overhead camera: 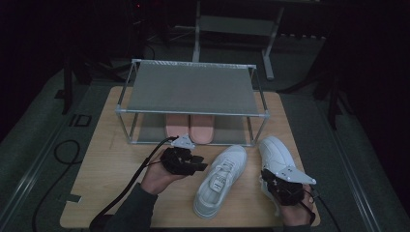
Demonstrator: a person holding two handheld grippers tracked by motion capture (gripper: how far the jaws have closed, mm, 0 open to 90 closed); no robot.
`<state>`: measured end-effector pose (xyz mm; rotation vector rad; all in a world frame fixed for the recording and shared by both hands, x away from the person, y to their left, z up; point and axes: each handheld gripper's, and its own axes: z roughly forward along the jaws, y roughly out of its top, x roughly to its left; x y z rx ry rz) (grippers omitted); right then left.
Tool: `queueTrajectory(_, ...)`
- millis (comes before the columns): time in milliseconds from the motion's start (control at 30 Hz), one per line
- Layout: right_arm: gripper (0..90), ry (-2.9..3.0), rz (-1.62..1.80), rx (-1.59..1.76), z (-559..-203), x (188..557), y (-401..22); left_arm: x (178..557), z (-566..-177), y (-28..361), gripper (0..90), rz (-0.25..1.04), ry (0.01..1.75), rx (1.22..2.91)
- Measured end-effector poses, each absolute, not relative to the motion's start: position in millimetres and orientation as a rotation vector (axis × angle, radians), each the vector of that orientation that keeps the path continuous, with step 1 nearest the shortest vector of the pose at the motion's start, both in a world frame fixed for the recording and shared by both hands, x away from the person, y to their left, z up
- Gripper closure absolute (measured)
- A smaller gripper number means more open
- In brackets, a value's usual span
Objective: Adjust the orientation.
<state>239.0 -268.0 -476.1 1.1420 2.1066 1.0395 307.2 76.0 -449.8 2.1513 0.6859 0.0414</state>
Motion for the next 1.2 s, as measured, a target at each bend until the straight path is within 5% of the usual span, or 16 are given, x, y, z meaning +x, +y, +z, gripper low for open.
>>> queueTrajectory(1200, 89.9, 1.893, 0.922, 1.320, -468.3, 235.3, -338.7, 314.0, -478.0, 83.3, 66.9, -0.033, 0.745, 2.197)
